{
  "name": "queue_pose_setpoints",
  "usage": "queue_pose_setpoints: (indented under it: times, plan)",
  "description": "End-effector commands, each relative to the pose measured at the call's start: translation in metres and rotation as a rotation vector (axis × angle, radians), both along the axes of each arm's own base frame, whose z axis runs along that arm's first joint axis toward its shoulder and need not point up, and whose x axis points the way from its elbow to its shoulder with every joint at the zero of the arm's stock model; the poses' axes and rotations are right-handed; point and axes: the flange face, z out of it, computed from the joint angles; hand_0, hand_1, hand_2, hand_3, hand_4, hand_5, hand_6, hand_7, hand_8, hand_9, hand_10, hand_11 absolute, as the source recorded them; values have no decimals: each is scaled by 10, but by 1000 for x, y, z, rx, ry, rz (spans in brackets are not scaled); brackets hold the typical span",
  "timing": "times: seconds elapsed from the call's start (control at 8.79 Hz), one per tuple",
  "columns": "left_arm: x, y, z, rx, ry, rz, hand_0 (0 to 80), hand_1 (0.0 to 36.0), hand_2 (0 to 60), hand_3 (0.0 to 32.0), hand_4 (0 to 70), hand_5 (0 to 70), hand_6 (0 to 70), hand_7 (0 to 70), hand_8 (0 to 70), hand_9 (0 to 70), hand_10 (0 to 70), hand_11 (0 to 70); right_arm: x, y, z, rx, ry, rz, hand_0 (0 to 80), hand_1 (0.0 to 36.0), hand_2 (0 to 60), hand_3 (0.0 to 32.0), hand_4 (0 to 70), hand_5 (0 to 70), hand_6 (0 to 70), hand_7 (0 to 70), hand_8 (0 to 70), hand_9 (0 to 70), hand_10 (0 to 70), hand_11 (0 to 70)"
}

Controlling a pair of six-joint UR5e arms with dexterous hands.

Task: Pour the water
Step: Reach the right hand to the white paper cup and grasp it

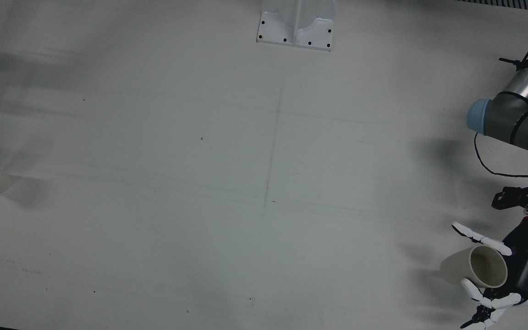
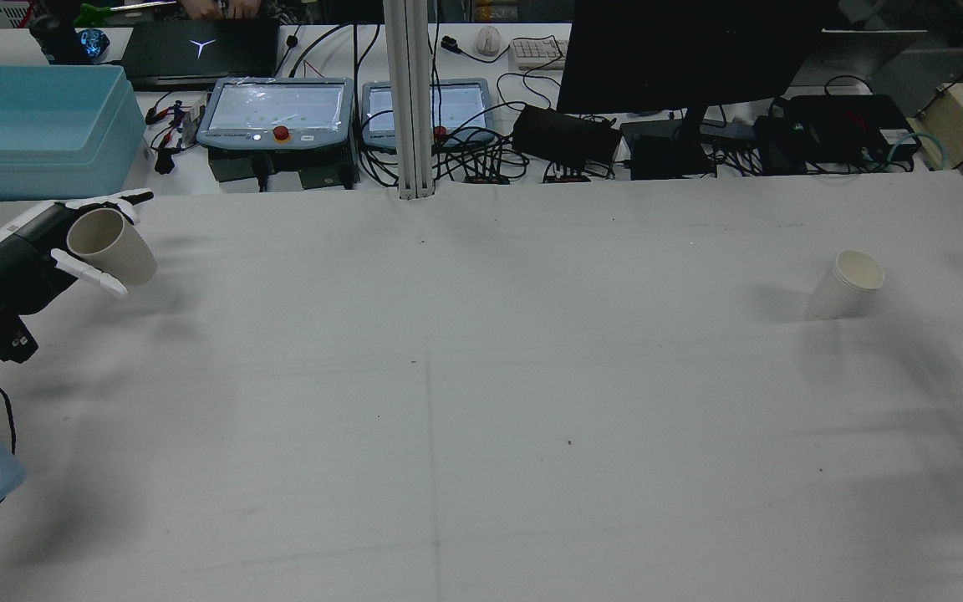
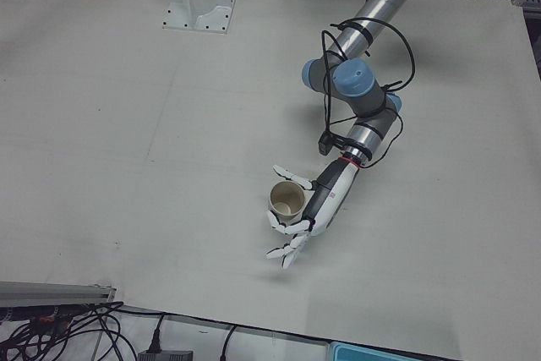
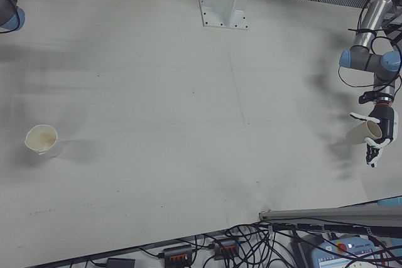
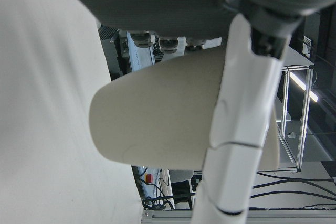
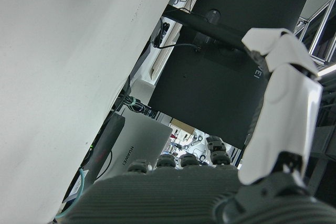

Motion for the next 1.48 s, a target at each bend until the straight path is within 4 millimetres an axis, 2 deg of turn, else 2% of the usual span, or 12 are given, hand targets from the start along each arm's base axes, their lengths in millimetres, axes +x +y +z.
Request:
queue_pose_setpoints:
  times: [0.0, 0.23, 0.34, 0.57, 0.8, 1.02, 1.14, 1.25, 1.37]
  plan:
    - [-10, -3, 1, -1, -1, -13, 800, 185, 0, 0, 494, 700, 102, 196, 62, 30, 11, 36, -43, -20, -10, 32, 59, -38, 514, 177, 6, 22, 0, 98, 5, 39, 20, 0, 0, 0]
    - [-15, -4, 2, -2, -2, -21, 800, 182, 0, 0, 486, 700, 100, 193, 65, 32, 7, 31, -92, -28, -14, 41, 61, -83, 517, 182, 2, 36, 0, 96, 0, 30, 18, 0, 0, 0]
    - [-21, -3, 7, -4, -5, -28, 800, 180, 0, 0, 481, 700, 99, 193, 64, 32, 7, 31, -107, -25, -7, 29, 78, -88, 514, 181, 5, 40, 0, 89, 0, 22, 14, 0, 0, 0]
    - [-26, 5, 14, -11, -9, -28, 800, 179, 0, 0, 480, 700, 100, 196, 65, 33, 9, 33, -117, -29, 3, 20, 81, -94, 511, 179, 6, 8, 0, 81, 0, 8, 15, 0, 0, 12]
    - [-27, 6, 14, -8, -7, -28, 800, 177, 0, 0, 469, 700, 98, 194, 65, 35, 9, 33, -132, -39, -5, 41, 75, -101, 519, 193, 42, 0, 0, 96, 2, 26, 18, 0, 10, 36]
    - [-34, 8, 19, -9, -6, -36, 800, 176, 0, 0, 461, 700, 96, 194, 65, 35, 8, 32, -159, -51, -16, 61, 66, -115, 526, 203, 66, 0, 10, 108, 16, 44, 21, 4, 16, 44]
    - [-35, 9, 18, -5, -3, -36, 800, 175, 0, 0, 458, 700, 98, 197, 66, 36, 8, 32, -179, -49, -18, 61, 60, -114, 535, 212, 79, 0, 31, 114, 25, 55, 24, 10, 22, 53]
    - [-40, 9, 18, -4, -2, -43, 800, 175, 0, 0, 455, 700, 98, 197, 66, 37, 8, 32, -191, -54, -25, 69, 46, -100, 570, 256, 169, 0, 102, 153, 89, 129, 65, 70, 65, 119]
    - [-49, 11, 25, -5, -5, -53, 800, 173, 0, 0, 454, 700, 100, 201, 66, 39, 8, 32, -196, -59, -31, 75, 41, -95, 535, 253, 419, 0, 265, 282, 252, 306, 185, 255, 257, 387]
